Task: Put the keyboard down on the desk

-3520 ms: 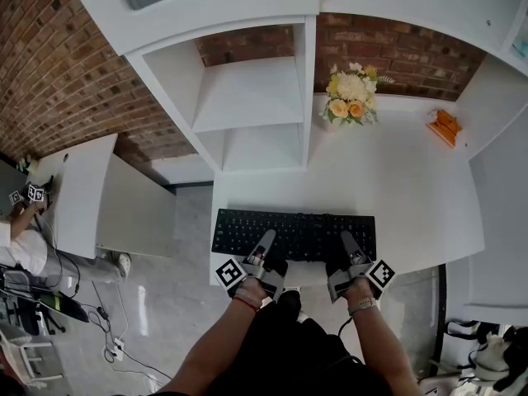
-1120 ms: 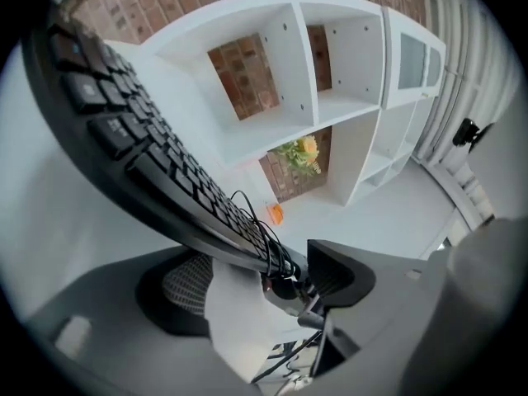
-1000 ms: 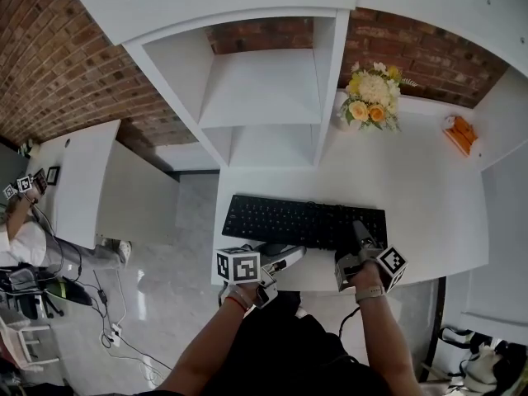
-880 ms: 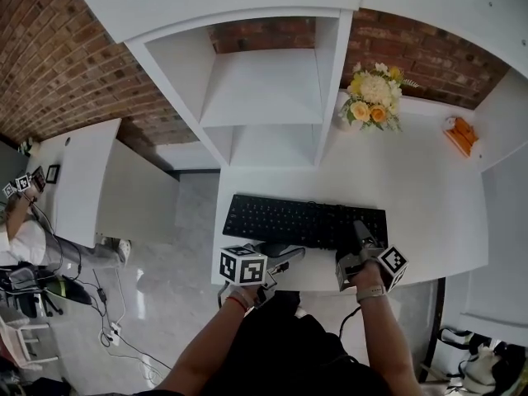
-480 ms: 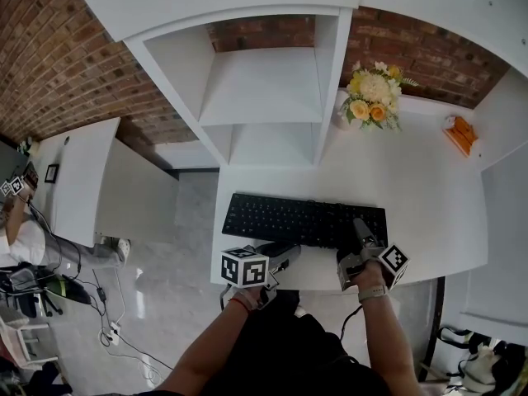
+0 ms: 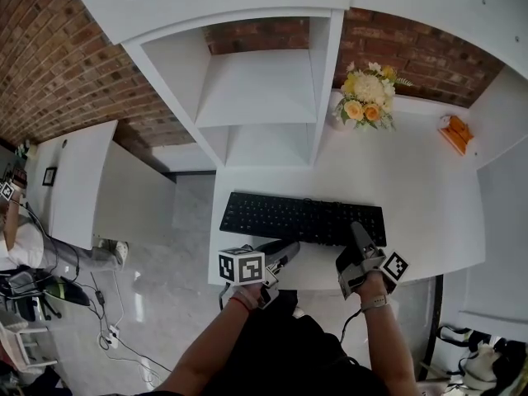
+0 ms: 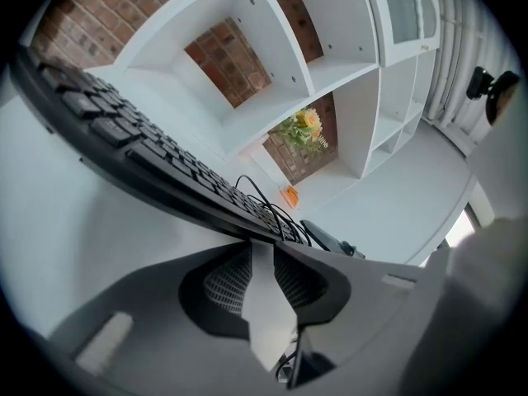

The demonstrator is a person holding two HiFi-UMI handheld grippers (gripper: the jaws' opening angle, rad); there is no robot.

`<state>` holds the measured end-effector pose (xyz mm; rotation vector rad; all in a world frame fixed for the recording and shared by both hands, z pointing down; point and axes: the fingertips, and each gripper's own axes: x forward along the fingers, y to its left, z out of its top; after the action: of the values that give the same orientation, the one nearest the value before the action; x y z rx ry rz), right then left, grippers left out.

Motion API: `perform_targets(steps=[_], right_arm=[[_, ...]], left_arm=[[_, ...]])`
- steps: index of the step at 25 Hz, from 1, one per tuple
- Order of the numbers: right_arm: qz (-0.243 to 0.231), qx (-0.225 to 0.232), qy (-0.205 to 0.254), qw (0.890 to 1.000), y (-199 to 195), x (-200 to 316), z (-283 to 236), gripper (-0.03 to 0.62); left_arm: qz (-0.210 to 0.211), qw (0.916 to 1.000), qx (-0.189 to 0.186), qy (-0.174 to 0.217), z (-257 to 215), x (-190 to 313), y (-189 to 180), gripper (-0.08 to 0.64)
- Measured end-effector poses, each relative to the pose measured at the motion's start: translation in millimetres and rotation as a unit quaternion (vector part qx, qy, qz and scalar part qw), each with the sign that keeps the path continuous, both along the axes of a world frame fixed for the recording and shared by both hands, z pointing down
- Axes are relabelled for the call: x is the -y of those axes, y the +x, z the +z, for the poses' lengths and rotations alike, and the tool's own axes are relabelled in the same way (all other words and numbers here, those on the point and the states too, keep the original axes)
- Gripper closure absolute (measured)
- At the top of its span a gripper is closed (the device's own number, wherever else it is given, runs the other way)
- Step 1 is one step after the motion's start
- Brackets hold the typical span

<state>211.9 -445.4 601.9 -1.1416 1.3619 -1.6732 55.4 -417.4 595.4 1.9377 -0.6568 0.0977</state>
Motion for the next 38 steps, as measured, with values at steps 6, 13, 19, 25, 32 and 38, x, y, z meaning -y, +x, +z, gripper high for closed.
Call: perform_targets(steps=[6,13,19,25,32,38], right_arm=[[-0.064,-0.041,0.033,0.997,-6,-19,-8,0.408],[-0.229,-0.156,0.057,0.959,-33,-45,-11,0.407],[-0.322,-0.243,0.055,0.913,-55,-62,1,0.432],[-0.331,-0.283,0.037,0.899,-56,-58,10,0.594],[-0.336,-0.277,0.034,0.9,-62,-59,13,0.595],[-0.341,-0.285,0.036,0.895,-60,-63,15,0.594]], left_arm=[[-0.012,0.9998,-0.009,-0.014,3,3,1,0.483],[-0.007,0.9991,-0.025,-0.035,6,0,8,0.486],[0.001,0.9986,-0.017,-0.05,11,-5,15,0.488],[0.009,0.9969,0.014,-0.077,25,-13,17,0.529],[0.001,0.9951,0.016,-0.097,30,-16,15,0.563],[-0.008,0.9973,-0.019,-0.07,14,-9,17,0.563]])
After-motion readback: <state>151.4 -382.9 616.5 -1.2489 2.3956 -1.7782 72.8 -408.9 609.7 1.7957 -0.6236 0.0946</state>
